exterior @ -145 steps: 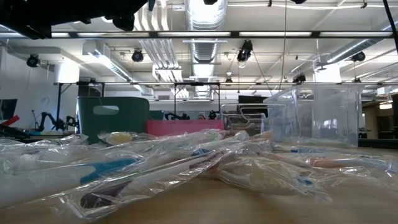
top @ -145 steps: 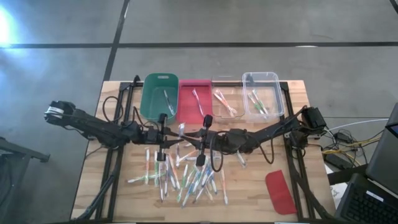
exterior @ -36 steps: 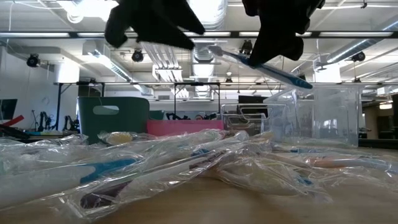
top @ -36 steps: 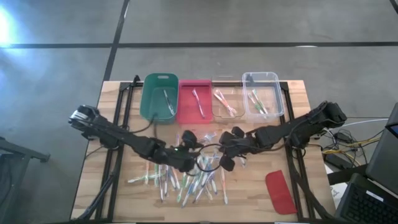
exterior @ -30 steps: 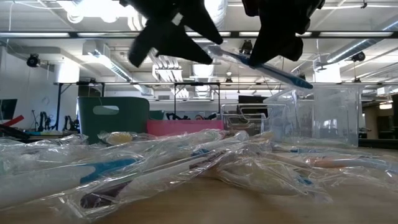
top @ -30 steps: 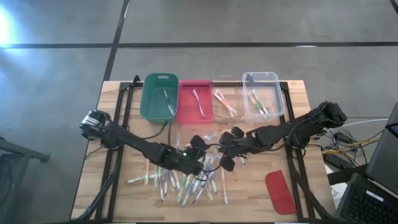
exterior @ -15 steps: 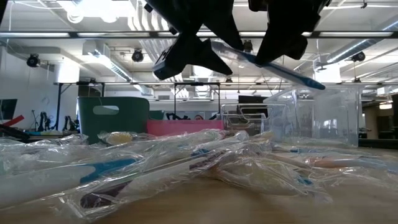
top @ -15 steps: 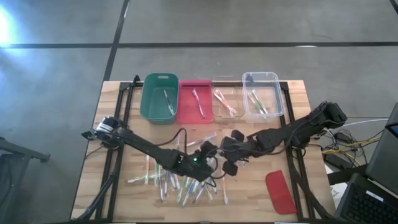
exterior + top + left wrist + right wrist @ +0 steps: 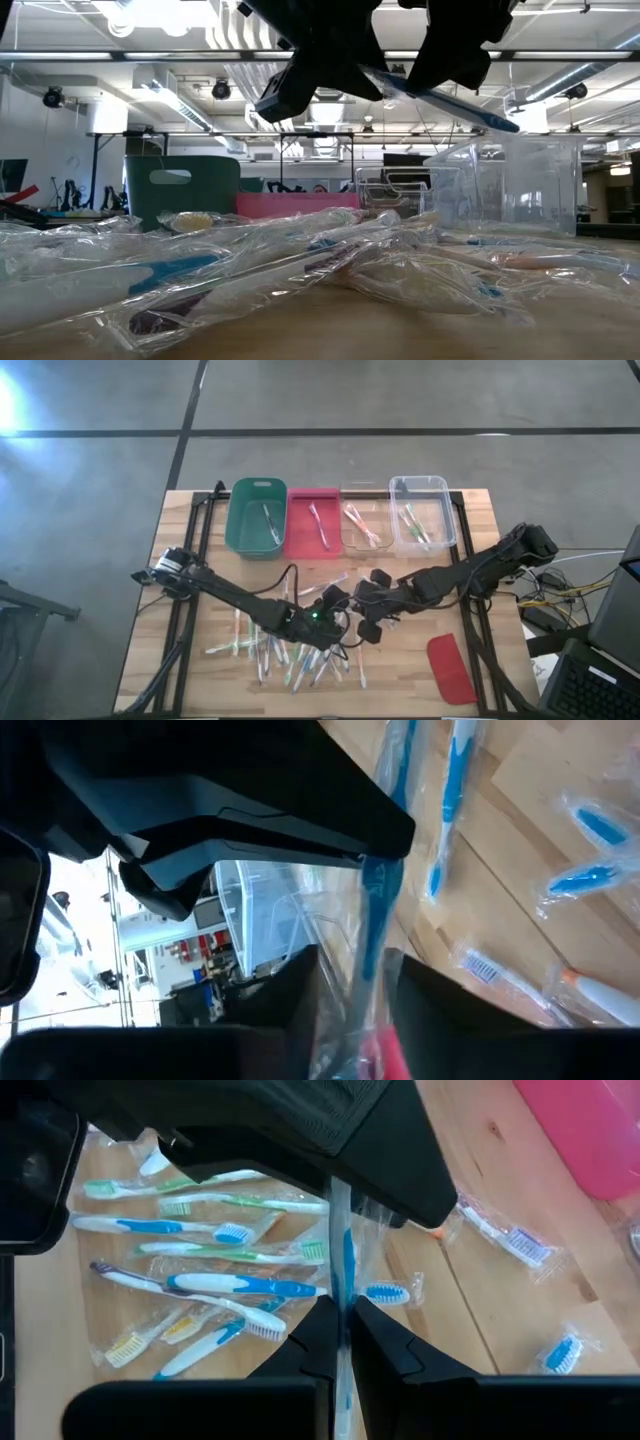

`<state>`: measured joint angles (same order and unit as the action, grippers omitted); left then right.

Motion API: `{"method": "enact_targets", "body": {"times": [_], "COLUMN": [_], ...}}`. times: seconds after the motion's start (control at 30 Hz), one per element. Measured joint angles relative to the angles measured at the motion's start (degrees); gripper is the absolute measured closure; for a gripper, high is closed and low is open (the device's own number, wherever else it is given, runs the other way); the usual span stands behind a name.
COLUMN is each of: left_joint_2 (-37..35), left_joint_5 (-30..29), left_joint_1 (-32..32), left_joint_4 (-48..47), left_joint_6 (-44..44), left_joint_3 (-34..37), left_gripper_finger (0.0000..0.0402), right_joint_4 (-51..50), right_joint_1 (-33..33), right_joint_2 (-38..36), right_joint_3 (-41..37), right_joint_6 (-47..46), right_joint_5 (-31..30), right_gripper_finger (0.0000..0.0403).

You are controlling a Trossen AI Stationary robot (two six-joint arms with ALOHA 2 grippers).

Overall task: Pick & Place Toothbrushes
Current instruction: Put the blue toothbrush into the red bin

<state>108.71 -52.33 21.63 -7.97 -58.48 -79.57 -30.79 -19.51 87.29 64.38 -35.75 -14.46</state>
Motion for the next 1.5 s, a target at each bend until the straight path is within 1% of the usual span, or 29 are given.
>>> {"method": "enact_targets", "body": {"times": [0.13,0.2,0.37,0.43,0.5,0.67,0.8,0.9,1.03,1.1,1.2,1.27,1.3,1.33,1.43,1.47,1.5], "left_joint_2": [0.0,0.0,0.0,0.0,0.0,-0.11,-0.87,-3.0,-7.73,-10.69,-15.43,-18.54,-20.0,-21.21,-23.84,-24.56,-25.23], "left_joint_5": [0.15,0.39,0.35,0.32,0.17,-0.16,0.15,4.1,13.7,19.83,31.11,38.72,40.85,41.08,36.87,36.36,37.07], "left_joint_1": [0.08,0.11,0.09,0.09,0.09,-0.05,-0.57,-1.54,-4.42,-6.54,-10.92,-14.67,-16.76,-18.78,-24.27,-25.89,-27.51], "left_joint_4": [-0.49,-0.69,-0.94,-1.33,-1.8,-4.58,-10.69,-17.81,-25.96,-27.85,-29.67,-31.76,-33.14,-34.34,-37.41,-37.71,-37.78], "left_joint_6": [-0.04,0.07,0.39,0.55,0.75,1.31,4.44,9.84,16.65,17.63,16.77,13.41,10.11,5.91,-7.7,-10.6,-12.09], "left_joint_3": [0.1,0.14,0.15,0.15,0.15,0.09,0.09,0.09,0.09,0.09,0.09,0.09,0.09,0.09,0.11,0.11,0.14], "left_gripper_finger": [0.0366,0.0387,0.0383,0.0386,0.0389,0.0389,0.0388,0.0389,0.0389,0.0389,0.0389,0.0389,0.0389,0.0388,0.0385,0.0386,0.0388], "right_joint_4": [-0.04,0.24,0.31,0.37,0.44,-0.7,-2.47,-4.75,-7.74,-9.09,-11.33,-13.64,-14.72,-15.74,-18.11,-18.91,-19.65], "right_joint_1": [0.0,0.0,0.02,0.02,0.04,0.01,0.0,0.0,0.0,0.0,0.0,0.0,0.0,0.0,0.0,0.0,0.0], "right_joint_2": [0.0,0.0,0.0,0.0,0.0,0.04,0.0,-0.04,-0.09,-0.13,-0.15,-0.17,-0.17,-0.17,-0.25,-0.28,-0.31], "right_joint_3": [0.02,0.04,0.07,0.07,0.07,0.02,0.02,0.02,0.01,0.02,0.02,0.0,0.0,0.0,-0.02,-0.04,-0.07], "right_joint_6": [-0.04,-0.21,-0.29,-1.24,-2.03,-2.72,-3.22,-3.99,-5.42,-6.49,-8.27,-10.02,-10.81,-11.54,-13.49,-13.93,-14.15], "right_joint_5": [-0.02,-0.05,-0.22,-0.35,-0.66,-0.61,-0.03,0.18,0.15,0.08,-0.46,-0.53,-0.6,-0.67,-0.9,-0.92,-0.98], "right_gripper_finger": [0.039,0.039,0.0389,0.0382,0.0368,0.0318,0.028,0.0258,0.0238,0.0233,0.0229,0.0233,0.0236,0.024,0.0254,0.0258,0.0263]}}
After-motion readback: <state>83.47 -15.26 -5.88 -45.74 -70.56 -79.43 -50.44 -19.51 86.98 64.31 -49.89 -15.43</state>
